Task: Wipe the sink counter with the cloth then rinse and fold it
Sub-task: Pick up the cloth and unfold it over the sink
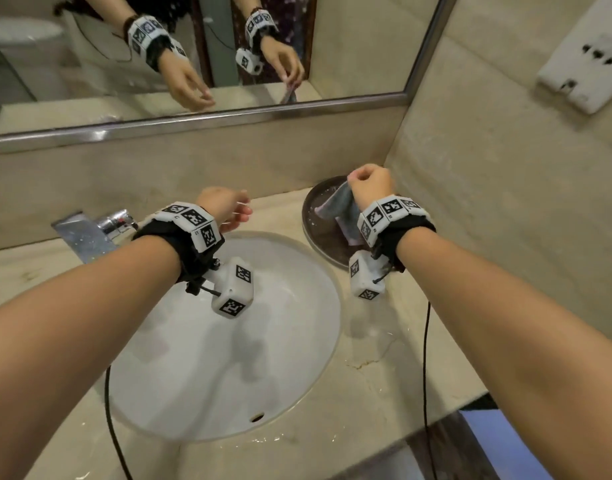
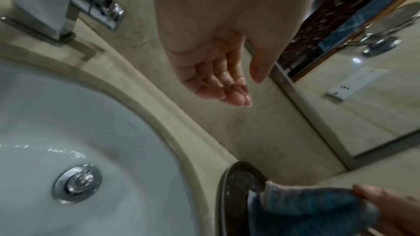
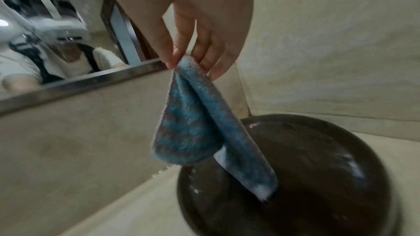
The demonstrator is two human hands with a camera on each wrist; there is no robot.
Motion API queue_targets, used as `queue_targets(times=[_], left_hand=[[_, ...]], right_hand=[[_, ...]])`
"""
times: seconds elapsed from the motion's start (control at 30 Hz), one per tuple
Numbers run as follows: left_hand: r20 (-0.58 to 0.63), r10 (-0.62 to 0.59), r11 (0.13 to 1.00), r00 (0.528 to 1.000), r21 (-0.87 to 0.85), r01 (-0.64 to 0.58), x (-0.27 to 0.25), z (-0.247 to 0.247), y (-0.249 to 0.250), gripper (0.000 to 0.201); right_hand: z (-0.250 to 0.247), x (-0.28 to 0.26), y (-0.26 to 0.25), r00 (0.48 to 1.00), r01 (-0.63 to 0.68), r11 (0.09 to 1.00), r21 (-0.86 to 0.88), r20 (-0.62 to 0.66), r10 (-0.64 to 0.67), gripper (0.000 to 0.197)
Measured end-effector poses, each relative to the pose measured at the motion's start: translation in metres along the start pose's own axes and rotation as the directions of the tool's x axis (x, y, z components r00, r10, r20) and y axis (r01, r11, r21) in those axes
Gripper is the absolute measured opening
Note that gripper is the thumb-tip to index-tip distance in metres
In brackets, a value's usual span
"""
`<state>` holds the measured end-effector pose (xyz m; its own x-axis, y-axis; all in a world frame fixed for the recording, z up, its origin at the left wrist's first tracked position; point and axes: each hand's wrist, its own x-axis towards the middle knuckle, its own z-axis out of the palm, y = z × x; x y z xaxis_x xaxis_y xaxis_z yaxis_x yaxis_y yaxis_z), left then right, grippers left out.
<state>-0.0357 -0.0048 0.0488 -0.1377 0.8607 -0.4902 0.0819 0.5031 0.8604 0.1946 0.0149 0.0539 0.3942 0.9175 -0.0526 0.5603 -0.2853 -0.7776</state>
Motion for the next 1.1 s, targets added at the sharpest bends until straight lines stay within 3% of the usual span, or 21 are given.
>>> queue_targets(times=[0.13,0.27,0.4,0.5,0.6,0.73,0.9,1.1], left_hand=[[0.006,0.099,0.995,0.995,-0.019,-0.099,-0.022,-0.01,0.033,0.016],[0.045,0.206,0.978,0.977,0.017,-0.207,-0.045,-0.025,0.066,0.017],[0.068,0.313,0.941,0.947,0.112,-0.319,-0.067,-0.049,0.095,0.007],[0.06,0.379,0.899,0.924,0.211,-0.383,-0.08,-0.07,0.103,0.021],[0.046,0.425,0.869,0.904,0.261,-0.421,-0.096,-0.095,0.105,0.022],[-0.025,0.475,0.848,0.88,0.28,-0.45,-0.114,-0.132,0.103,0.035],[-0.203,0.571,0.8,0.796,0.354,-0.484,-0.135,-0.184,0.089,0.023],[-0.478,0.529,0.839,0.701,0.422,-0.345,-0.16,-0.248,0.059,0.014]], right_hand=[[-0.009,-0.01,-0.055,0.994,0.105,0.98,0.171,0.006,-0.108,0.026],[-0.009,-0.028,-0.11,0.967,0.205,0.945,0.254,0.094,-0.235,0.03],[-0.004,-0.054,-0.16,0.901,0.318,0.89,0.327,0.187,-0.391,0.031],[0.002,-0.075,-0.193,0.84,0.381,0.848,0.368,0.244,-0.484,0.026],[0.01,-0.092,-0.223,0.796,0.403,0.815,0.416,0.28,-0.537,0.029],[0.027,-0.115,-0.252,0.728,0.379,0.791,0.48,0.373,-0.576,0.023],[0.059,-0.146,-0.281,0.643,0.422,0.757,0.499,0.424,-0.638,0.019],[0.109,-0.186,-0.301,0.524,0.555,0.732,0.396,0.517,-0.677,0.017]])
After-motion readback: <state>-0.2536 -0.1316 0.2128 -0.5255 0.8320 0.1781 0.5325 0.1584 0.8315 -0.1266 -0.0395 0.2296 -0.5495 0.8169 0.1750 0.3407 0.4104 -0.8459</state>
